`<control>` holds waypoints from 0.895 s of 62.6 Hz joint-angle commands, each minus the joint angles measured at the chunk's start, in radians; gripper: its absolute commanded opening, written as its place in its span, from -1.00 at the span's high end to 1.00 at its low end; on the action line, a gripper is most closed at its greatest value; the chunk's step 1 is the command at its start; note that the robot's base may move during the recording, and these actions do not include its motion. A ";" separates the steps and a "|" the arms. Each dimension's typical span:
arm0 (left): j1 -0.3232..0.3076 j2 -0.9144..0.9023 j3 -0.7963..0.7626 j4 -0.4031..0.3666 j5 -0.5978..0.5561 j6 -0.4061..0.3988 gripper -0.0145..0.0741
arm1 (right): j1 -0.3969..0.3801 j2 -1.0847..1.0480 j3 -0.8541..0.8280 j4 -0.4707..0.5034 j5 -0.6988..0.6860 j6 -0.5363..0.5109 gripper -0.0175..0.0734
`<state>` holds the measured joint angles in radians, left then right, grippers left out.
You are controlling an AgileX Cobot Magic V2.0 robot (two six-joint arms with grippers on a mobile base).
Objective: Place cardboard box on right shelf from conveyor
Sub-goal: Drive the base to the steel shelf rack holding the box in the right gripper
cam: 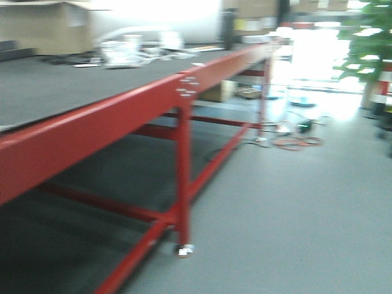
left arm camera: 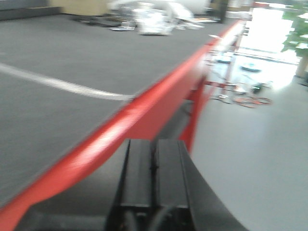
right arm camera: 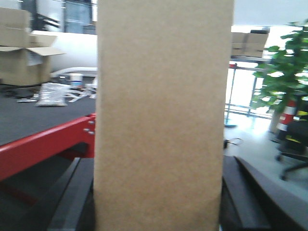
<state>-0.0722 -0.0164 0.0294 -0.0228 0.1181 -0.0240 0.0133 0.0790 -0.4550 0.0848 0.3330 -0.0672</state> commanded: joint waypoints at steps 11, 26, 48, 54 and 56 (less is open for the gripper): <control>0.000 -0.008 0.010 0.001 -0.087 -0.005 0.94 | -0.001 0.014 -0.027 -0.002 -0.103 -0.008 0.50; 0.000 -0.008 0.010 0.001 -0.087 -0.005 0.94 | -0.001 0.014 -0.027 -0.002 -0.103 -0.008 0.50; 0.000 -0.008 0.010 0.001 -0.087 -0.005 0.94 | -0.001 0.020 -0.027 -0.002 -0.102 -0.008 0.50; 0.000 -0.008 0.010 0.001 -0.087 -0.005 0.94 | -0.001 0.020 -0.027 -0.002 -0.102 -0.008 0.50; 0.000 -0.008 0.010 0.001 -0.087 -0.005 0.94 | -0.001 0.020 -0.027 -0.002 -0.102 -0.008 0.50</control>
<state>-0.0722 -0.0164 0.0294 -0.0228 0.1181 -0.0240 0.0133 0.0775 -0.4550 0.0848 0.3353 -0.0672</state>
